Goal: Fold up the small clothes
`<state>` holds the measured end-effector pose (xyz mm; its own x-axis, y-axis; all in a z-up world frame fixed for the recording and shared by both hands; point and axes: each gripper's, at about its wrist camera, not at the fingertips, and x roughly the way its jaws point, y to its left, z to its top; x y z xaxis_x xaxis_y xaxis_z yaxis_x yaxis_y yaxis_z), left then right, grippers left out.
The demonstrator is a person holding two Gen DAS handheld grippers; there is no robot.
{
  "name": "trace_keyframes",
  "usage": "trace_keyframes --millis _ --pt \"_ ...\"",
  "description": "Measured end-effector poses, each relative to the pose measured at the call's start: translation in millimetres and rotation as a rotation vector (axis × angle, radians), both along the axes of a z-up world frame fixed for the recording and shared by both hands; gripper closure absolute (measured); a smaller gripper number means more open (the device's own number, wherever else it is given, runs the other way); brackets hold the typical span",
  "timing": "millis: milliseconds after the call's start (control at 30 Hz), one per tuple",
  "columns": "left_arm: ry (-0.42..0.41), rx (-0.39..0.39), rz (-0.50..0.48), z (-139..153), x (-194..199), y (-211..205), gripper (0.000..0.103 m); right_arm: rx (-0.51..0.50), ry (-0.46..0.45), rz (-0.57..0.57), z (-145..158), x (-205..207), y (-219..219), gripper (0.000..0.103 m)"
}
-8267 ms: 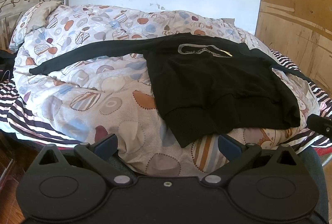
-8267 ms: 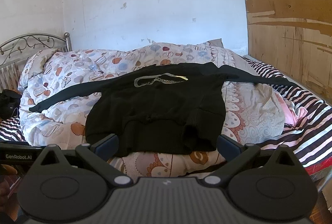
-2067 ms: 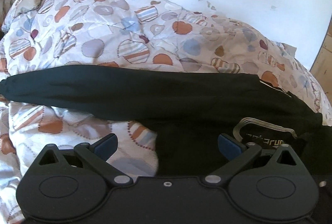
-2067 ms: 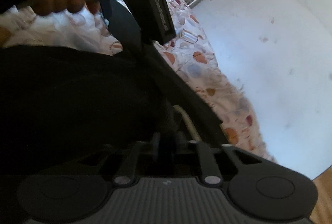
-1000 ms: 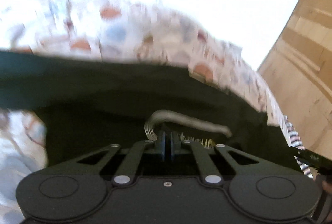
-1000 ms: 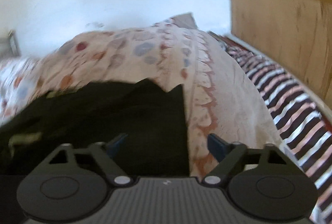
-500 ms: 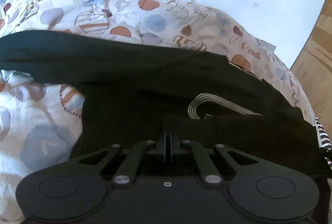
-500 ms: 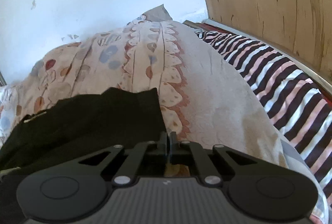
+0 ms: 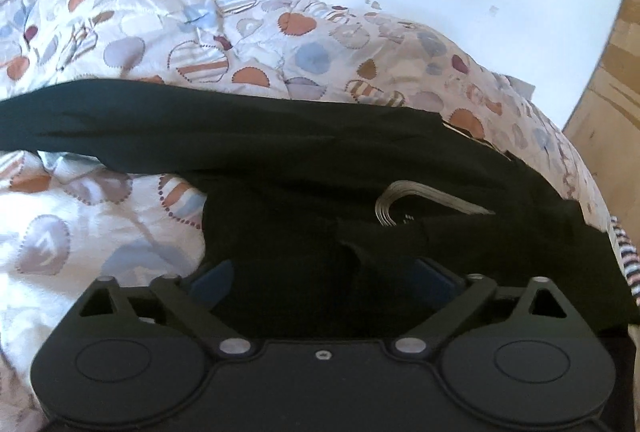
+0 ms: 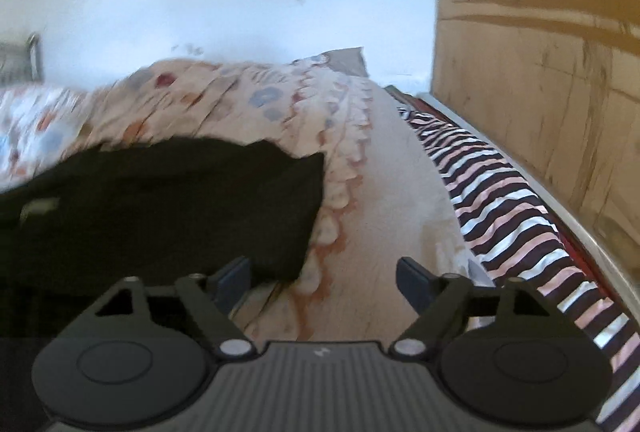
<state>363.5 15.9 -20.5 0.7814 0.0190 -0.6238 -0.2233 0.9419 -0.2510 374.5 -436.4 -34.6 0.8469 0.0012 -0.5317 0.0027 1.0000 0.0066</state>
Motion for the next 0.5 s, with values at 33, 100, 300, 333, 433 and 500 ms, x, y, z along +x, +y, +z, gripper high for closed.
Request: trace_keyframes --millis 33,100,300,333,433,500 --pt "-0.002 0.008 -0.007 0.7 -4.5 -2.1 0.005 0.009 0.007 0.019 -0.8 -2.1 5.8 0.014" --pt "-0.007 0.021 -0.017 1.2 -15.2 -6.8 0.003 0.045 0.013 0.05 -2.8 -2.2 17.3 0.01" --pt "0.016 0.033 -0.074 -4.4 -35.1 -19.4 0.001 -0.012 0.067 -0.079 -19.7 33.3 36.2 0.009" --pt "0.021 0.03 -0.079 -5.2 -36.3 -20.6 0.001 -0.021 0.071 -0.111 -23.1 39.4 33.0 0.009" --pt "0.029 0.023 -0.085 -5.4 -41.6 -21.0 0.001 0.021 0.063 -0.237 -27.1 48.4 11.8 0.008" --pt "0.027 0.022 -0.086 -4.2 -45.1 -17.8 0.001 0.086 0.046 -0.272 -26.4 45.0 -1.3 0.007"
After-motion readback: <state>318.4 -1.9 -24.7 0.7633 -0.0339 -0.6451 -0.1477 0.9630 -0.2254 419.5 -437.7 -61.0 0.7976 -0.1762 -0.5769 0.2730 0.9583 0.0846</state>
